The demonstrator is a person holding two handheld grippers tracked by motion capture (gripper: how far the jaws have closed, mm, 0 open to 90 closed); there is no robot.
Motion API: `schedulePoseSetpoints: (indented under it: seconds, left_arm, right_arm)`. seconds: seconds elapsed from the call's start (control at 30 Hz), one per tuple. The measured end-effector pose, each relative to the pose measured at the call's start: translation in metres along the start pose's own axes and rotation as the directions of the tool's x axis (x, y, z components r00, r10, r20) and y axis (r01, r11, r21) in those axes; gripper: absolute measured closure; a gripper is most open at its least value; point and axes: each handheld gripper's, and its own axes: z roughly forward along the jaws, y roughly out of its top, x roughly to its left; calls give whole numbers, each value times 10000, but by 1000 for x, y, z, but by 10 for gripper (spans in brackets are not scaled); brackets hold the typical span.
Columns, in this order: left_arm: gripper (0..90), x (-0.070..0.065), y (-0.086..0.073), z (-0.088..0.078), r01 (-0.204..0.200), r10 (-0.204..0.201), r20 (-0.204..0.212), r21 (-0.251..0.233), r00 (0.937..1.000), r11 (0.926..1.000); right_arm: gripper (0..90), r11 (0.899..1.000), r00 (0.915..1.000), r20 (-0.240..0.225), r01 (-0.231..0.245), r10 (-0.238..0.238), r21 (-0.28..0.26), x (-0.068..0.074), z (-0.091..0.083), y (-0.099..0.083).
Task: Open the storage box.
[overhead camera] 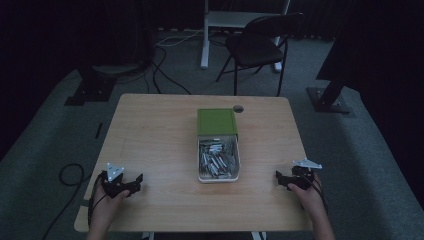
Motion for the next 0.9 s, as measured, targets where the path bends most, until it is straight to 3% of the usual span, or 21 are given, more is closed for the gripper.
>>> schedulePoseSetpoints:
  seconds: [0.2, 0.43, 0.67, 0.9]
  left_arm:
    - [147, 6, -3, -1, 178, -134, -727, 595, 9973, 9981]
    - [110, 7, -7, 2, 402, -351, -544, 949, 9979, 9947]
    - [108, 9, -9, 4, 488, -399, -792, 1132, 9961, 9924]
    - [105, 10, -10, 4, 500, -406, -774, 1232, 9962, 9911]
  right_arm:
    - [118, 10000, 10000, -1, -10, 10, -1, 0, 0, 0]
    - [118, 10000, 10000, -1, -12, 12, -1, 0, 0, 0]
    - [116, 10000, 10000, 11, -24, 24, 10, 0, 0, 0]
    - [116, 10000, 10000, 9, -23, 23, 9, 0, 0, 0]
